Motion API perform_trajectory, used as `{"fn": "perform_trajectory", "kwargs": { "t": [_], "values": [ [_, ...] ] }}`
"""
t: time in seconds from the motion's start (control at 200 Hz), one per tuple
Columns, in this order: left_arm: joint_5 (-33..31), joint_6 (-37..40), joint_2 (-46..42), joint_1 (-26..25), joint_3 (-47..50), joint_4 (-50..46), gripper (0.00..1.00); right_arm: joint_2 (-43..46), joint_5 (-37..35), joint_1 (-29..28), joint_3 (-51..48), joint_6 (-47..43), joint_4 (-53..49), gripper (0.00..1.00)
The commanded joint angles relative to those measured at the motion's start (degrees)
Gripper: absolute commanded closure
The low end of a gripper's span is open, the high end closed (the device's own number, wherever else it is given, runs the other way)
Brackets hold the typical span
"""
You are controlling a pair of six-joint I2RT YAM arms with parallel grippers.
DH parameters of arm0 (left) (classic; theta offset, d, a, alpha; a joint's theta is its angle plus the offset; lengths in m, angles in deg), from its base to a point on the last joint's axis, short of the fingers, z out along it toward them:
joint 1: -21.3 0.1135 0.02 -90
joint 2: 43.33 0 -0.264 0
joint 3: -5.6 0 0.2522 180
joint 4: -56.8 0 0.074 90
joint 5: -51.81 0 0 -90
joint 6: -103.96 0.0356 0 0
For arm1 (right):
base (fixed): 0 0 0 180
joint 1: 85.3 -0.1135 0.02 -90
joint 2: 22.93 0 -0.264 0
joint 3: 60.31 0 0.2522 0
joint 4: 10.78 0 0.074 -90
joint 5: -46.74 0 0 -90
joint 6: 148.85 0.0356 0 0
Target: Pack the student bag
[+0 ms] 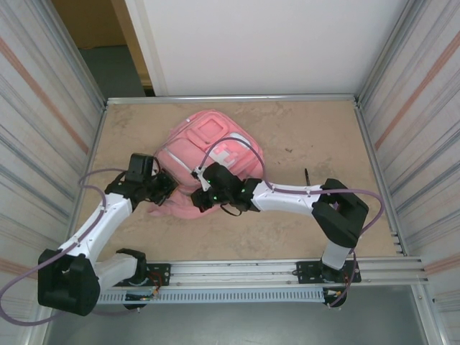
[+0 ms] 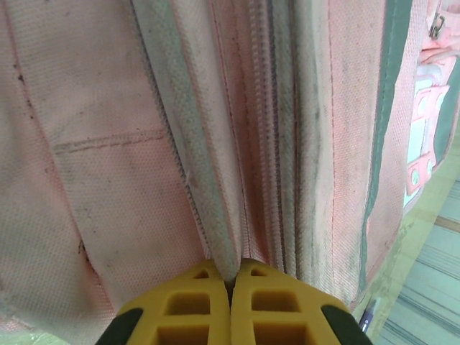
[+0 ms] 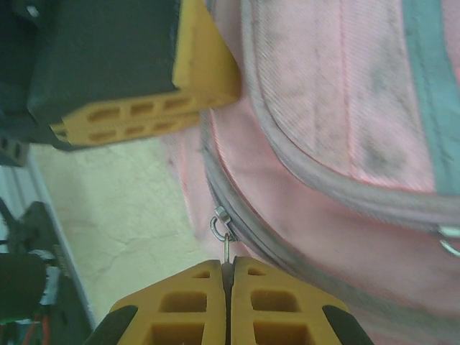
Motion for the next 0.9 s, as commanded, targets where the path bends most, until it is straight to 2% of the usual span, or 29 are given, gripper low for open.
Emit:
{"fn": "perform_trajectory", "kwargs": {
  "t": [0.0, 0.135, 0.276, 0.471, 0.727, 0.837, 0.892],
  "values": [
    [-1.2, 3.2, -2.0, 2.2, -1.3, 0.8, 1.0, 4.1, -5.3, -0.2, -3.8, -4.3, -6.4, 1.0],
    [2.7, 3.5, -1.6, 4.8, -1.7, 1.1, 1.0, 8.5, -8.5, 3.0, -10.3, -5.2, -7.4, 1.0],
    [5.2, 5.7, -0.1, 5.6, -2.7, 0.8, 1.0, 11.9, -10.8, 8.6, -15.6, -8.3, -6.9, 1.0],
    [6.7, 7.1, 1.3, 6.1, -2.2, 0.1, 1.0, 10.9, -14.2, 16.1, -18.6, -10.6, -3.9, 1.0],
    [9.6, 7.5, 1.7, 6.4, -0.4, 0.8, 1.0, 8.4, -16.8, 18.2, -19.8, -10.0, -0.1, 0.99],
    [11.8, 7.0, 2.1, 6.2, -0.4, 0.4, 1.0, 9.6, -16.9, 18.3, -21.3, -9.4, 2.1, 0.9],
    [10.7, 5.6, 1.1, 4.9, 0.4, 0.4, 0.95, 10.6, -16.2, 18.5, -22.0, -9.5, 3.4, 0.88]
  ]
}}
